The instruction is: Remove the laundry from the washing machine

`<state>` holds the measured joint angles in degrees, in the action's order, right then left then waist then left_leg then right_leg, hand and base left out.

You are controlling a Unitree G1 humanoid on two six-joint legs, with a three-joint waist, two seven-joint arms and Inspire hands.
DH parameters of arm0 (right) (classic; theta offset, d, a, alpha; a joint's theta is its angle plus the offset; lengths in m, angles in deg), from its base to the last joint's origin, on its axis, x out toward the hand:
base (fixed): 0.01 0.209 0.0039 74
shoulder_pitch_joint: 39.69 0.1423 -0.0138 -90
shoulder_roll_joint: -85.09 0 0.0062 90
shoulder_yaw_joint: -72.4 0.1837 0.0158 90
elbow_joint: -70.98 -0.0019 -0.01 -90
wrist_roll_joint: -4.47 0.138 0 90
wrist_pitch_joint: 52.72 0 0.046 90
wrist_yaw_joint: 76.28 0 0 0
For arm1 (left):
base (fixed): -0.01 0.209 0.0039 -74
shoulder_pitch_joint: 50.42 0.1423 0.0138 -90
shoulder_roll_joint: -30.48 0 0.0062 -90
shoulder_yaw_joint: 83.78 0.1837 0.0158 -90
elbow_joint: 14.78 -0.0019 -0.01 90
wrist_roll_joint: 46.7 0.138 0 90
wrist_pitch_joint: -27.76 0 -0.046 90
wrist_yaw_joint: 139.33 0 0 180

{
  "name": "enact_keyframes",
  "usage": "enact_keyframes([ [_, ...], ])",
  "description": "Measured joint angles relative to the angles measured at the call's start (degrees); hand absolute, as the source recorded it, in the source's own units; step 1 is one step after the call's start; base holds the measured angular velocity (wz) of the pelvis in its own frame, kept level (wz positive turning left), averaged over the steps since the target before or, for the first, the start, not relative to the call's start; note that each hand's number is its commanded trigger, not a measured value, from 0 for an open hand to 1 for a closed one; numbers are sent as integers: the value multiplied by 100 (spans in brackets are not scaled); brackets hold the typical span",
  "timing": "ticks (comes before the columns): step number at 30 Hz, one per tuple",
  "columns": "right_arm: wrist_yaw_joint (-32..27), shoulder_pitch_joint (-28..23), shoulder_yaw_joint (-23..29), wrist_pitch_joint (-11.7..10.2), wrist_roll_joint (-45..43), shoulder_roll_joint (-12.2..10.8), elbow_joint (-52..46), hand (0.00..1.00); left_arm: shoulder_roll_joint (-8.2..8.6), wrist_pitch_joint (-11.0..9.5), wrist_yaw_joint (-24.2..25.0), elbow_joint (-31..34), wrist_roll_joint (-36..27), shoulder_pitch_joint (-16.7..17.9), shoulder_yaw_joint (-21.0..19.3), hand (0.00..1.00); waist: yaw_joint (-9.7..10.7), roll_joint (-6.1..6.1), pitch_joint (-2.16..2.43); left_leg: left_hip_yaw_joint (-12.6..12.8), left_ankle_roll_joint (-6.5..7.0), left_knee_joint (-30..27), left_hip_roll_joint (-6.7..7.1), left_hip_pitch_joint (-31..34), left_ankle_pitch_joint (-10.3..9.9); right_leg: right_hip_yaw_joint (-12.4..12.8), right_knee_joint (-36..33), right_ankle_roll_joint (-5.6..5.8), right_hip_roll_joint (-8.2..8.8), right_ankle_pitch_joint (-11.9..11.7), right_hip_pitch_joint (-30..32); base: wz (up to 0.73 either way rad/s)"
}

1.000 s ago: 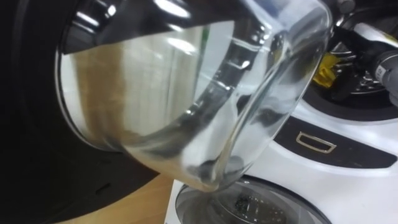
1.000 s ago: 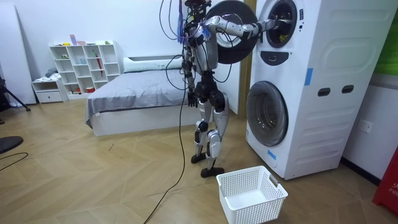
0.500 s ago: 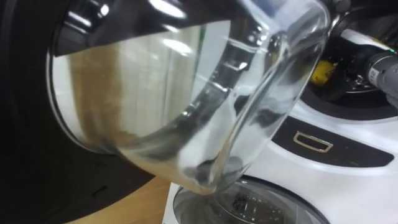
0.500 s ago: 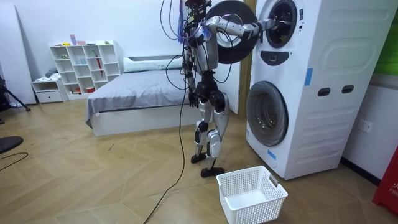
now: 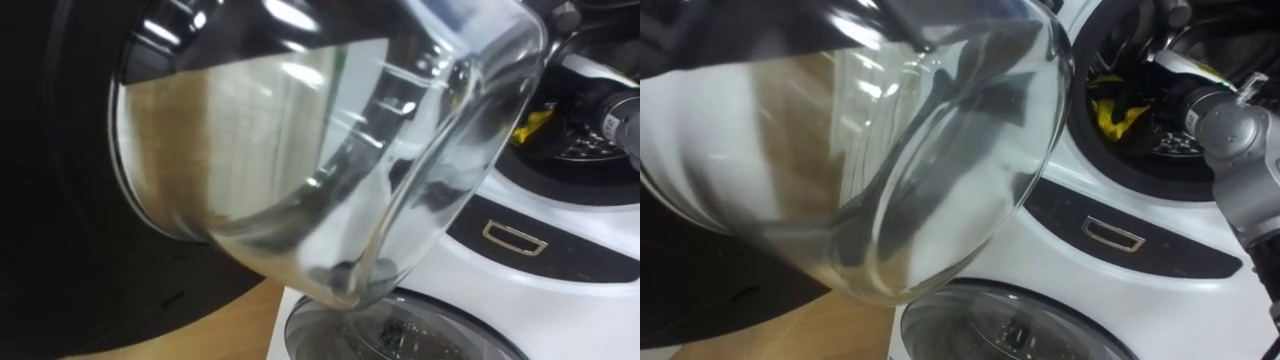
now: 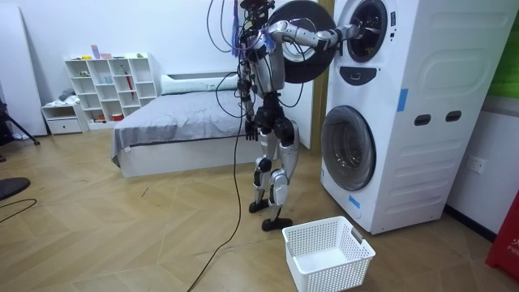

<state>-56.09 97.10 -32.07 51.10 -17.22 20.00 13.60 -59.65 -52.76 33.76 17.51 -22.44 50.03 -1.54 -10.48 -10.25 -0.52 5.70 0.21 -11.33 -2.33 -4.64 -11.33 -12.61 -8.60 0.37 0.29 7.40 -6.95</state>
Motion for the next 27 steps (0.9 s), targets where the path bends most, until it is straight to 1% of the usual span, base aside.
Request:
enact_keyframes([
  [7,-6,0,0,0,86,3,1,100,-25,0,7,-24,-2,-130,141,0,2,12,-7,8,-1,-4,0,-23,-1,17,1,0,-2,0,2,0],
  [10,-43,0,23,-6,255,6,1,100,-32,-1,6,-24,-96,-133,251,0,25,40,-19,10,-1,1,1,-41,0,34,4,-1,-3,-1,2,-1],
  [14,-140,13,30,-23,583,-2,-7,100,-32,-1,5,-23,-116,-133,246,0,16,102,-17,9,-2,71,-1,-67,0,142,3,-2,-25,-1,21,-11],
  [15,-169,13,35,-60,670,-2,-8,100,-28,-1,5,-23,-115,-133,246,0,17,134,-9,12,-5,75,-1,-87,2,145,0,-2,-27,-1,23,-12],
  [17,-199,12,42,-49,694,-23,-161,100,-28,-3,4,-23,-112,-128,224,0,41,180,8,36,-10,86,-2,-92,8,157,-6,-2,-34,-1,80,-13],
  [18,-214,12,61,-40,691,-23,-423,100,-29,-4,2,-21,-124,-125,216,0,64,191,32,39,-15,91,-2,-50,12,168,-19,-8,-42,-5,117,-19],
  [19,-225,11,61,-30,691,-23,-580,100,-29,-4,-1,-19,-130,-117,216,0,73,205,35,39,-15,91,-2,-29,12,185,-18,-14,-46,-8,146,-26],
  [21,-294,-190,97,17,685,-23,-1596,100,-19,-4,-16,-13,-177,-69,216,0,170,281,47,69,-17,86,-3,27,15,262,-16,-35,-55,-14,236,-20],
  [22,-310,-300,134,25,686,-23,-1903,100,-20,-7,-16,-1,-224,-50,200,0,215,295,55,58,-18,86,-3,34,15,272,-16,-39,-54,-11,241,-6],
  [24,-409,-819,362,58,684,-24,-3212,100,-21,-106,-47,34,-247,46,118,0,289,316,66,78,-18,100,0,2,15,354,-17,-63,-56,4,244,-12],
  [25,-428,-948,418,58,688,-24,-3500,100,-21,-132,-64,32,-275,70,121,0,295,316,66,85,-18,100,-1,-5,15,389,-17,-63,-60,4,245,-26],
  [27,-631,-1384,515,134,595,-23,-4465,100,-2,-201,-154,19,-548,165,128,0,409,304,77,189,-18,106,-4,-8,15,527,-18,-63,-64,4,304,-30],
])
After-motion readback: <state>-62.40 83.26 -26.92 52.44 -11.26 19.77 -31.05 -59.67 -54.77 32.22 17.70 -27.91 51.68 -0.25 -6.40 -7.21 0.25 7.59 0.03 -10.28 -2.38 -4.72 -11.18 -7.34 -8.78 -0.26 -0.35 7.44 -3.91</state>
